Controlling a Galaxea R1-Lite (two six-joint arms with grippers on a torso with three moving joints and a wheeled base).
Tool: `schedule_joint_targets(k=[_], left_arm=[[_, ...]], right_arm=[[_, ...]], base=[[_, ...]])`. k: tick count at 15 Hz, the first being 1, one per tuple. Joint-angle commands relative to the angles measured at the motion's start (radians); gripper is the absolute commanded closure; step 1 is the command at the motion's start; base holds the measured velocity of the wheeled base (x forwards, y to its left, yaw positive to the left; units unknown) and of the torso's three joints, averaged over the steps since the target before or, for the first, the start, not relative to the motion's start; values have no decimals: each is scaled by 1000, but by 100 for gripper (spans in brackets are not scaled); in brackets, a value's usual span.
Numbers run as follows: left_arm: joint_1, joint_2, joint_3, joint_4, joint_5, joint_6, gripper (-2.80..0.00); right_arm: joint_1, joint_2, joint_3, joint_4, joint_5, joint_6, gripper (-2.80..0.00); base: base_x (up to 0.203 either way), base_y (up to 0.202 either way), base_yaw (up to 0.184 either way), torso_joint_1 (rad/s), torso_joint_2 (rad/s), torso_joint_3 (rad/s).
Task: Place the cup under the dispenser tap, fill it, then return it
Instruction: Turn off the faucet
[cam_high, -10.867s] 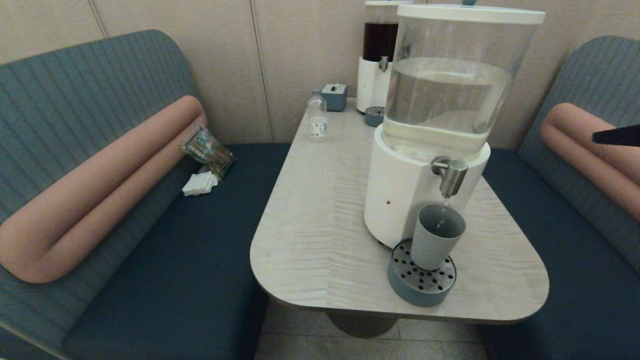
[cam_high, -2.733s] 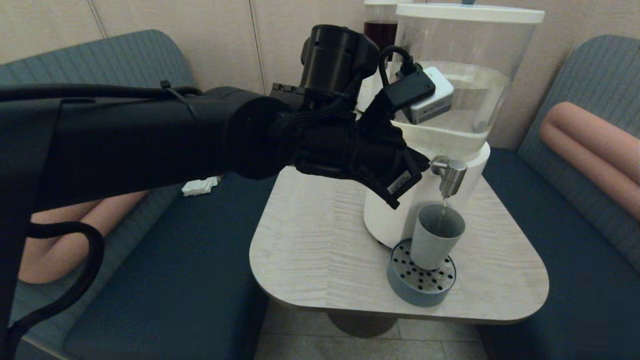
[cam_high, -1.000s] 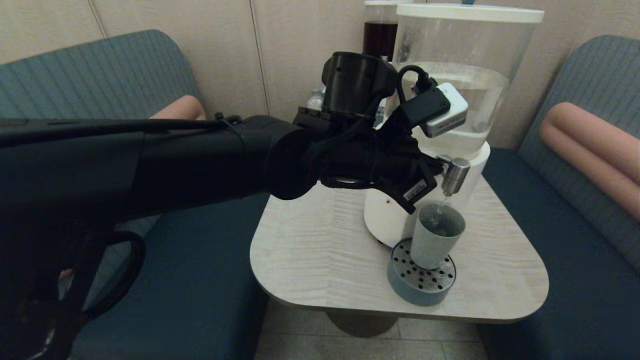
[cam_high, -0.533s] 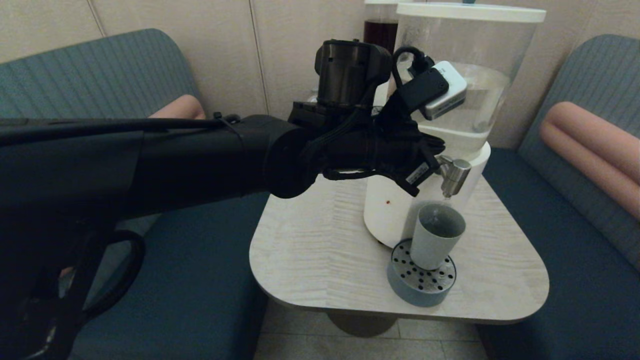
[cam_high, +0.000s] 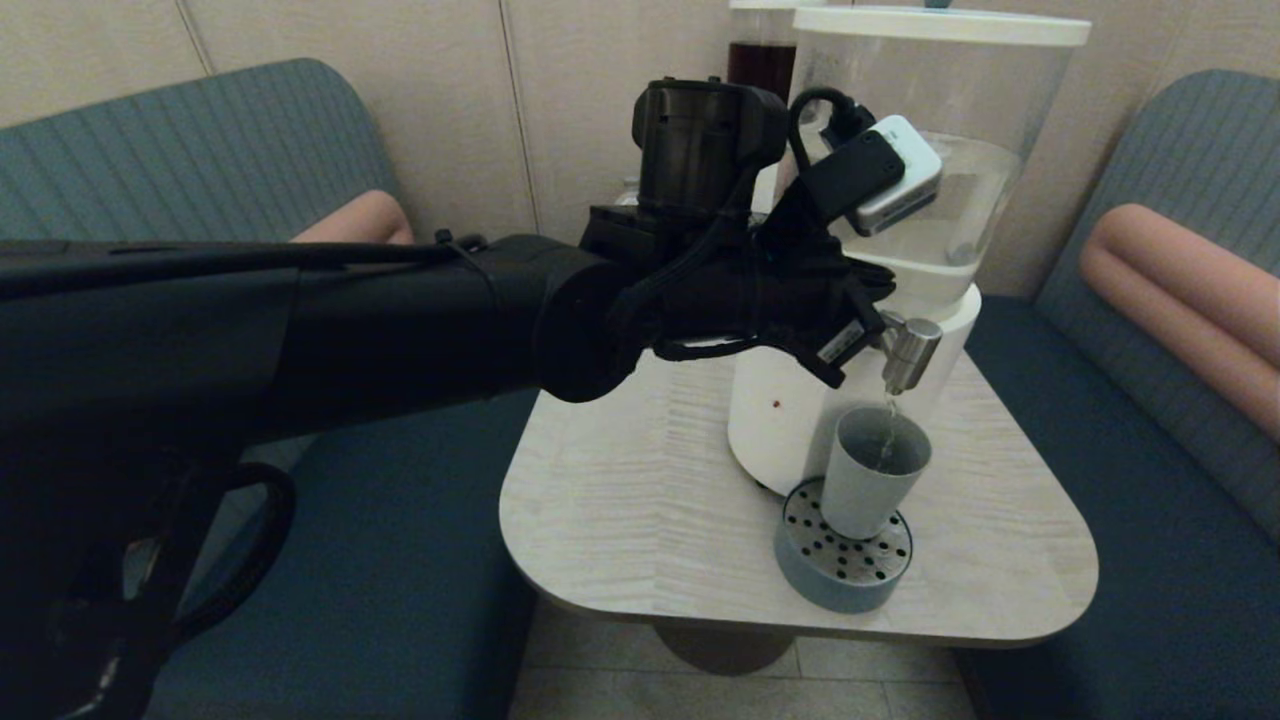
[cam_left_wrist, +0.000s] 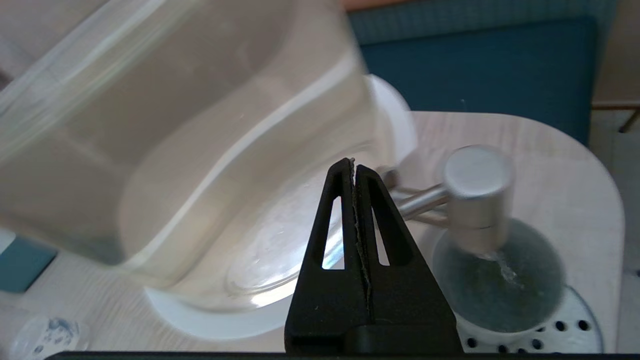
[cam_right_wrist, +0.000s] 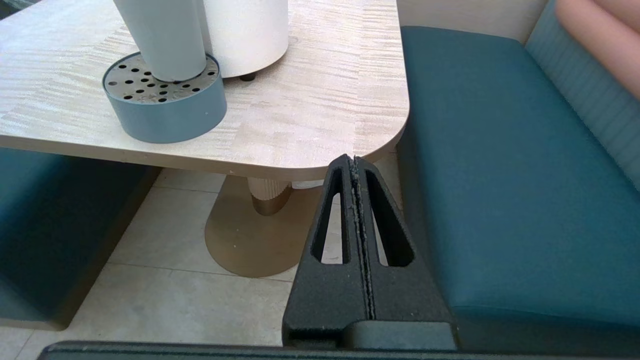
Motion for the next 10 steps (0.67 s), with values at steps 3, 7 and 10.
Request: schedule_joint_targets(k=[3,7,10], left_arm=[[-1,-23,8,19,10,1,0],[-1,-57,19,57,12,-49,0],[-1,-85,34,98,11,-112,0]], right_arm=[[0,2,13,-1,0,0,0],[0,2,14,-1,0,0,0],[0,2,14,-1,-1,0,0]], base=[[0,0,0,0,0,0],[0,0,0,0,0,0],[0,0,0,0,0,0]])
